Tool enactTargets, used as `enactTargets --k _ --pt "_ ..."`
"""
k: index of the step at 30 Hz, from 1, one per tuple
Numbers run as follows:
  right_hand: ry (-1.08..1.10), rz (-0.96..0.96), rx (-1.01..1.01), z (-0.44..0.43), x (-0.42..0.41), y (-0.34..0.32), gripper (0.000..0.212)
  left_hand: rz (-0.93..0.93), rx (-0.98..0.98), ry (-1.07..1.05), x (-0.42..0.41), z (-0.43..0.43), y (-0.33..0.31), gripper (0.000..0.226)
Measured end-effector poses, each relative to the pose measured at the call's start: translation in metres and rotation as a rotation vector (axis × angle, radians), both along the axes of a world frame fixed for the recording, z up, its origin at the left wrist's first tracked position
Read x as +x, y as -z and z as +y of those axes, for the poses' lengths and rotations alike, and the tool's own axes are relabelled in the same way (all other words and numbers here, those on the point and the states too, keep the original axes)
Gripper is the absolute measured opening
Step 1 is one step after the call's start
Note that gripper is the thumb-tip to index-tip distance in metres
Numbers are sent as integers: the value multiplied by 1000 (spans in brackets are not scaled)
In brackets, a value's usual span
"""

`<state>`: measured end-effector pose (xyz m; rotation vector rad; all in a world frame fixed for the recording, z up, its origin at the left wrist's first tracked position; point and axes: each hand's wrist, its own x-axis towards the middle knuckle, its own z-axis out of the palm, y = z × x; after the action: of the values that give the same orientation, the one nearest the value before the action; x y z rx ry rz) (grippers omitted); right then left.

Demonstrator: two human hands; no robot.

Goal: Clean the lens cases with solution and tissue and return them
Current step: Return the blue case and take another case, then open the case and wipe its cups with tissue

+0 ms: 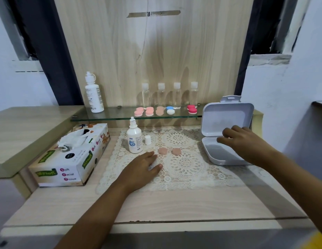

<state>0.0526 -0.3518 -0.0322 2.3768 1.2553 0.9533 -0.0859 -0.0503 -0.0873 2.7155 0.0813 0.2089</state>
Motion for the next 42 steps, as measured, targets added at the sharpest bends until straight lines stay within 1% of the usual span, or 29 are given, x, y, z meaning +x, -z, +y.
enactTargets --k 4,7,9,14,16,18,21,24,26,28,31,33,36,39,40,42 --pt "-17 4 74 2 3 3 62 -5 11 5 0 0 0 55" --pt "-32 6 164 7 4 4 54 -15 9 10 0 0 0 55" --pt "-46 41 254 12 1 2 48 -18 7 13 0 0 0 55" --pt "-172 267 562 44 -21 -5 34 -17 16 14 0 0 -1 56" --pt "-212 408 658 62 -30 -3 31 -22 13 14 0 -1 -1 55" --pt "-207 586 713 78 -42 2 30 -33 8 18 0 -1 -2 53" --pt "-187 797 721 99 -57 17 29 -72 2 18 0 0 -2 47" --pt "-145 863 708 109 -61 35 26 -156 11 12 1 0 -1 42" --pt "-116 860 658 111 -61 43 25 -218 10 14 1 0 -1 36" --pt "-133 843 631 112 -62 47 23 -277 7 8 0 1 1 31" --pt "-159 824 611 111 -64 52 25 -385 62 -10 -1 0 3 29" --pt "-170 789 587 111 -64 55 25 -499 114 9 -4 -3 1 27" --pt "-167 752 549 110 -62 57 28 -698 169 13 -8 -6 -11 30" --pt "-163 740 529 108 -61 59 30 -835 117 -63 -12 -3 -30 30" --pt "-168 738 525 108 -60 60 30 -853 73 -104 -15 0 -37 30" --pt "-170 733 510 108 -59 60 31 -824 -45 -195 -19 9 -51 26"
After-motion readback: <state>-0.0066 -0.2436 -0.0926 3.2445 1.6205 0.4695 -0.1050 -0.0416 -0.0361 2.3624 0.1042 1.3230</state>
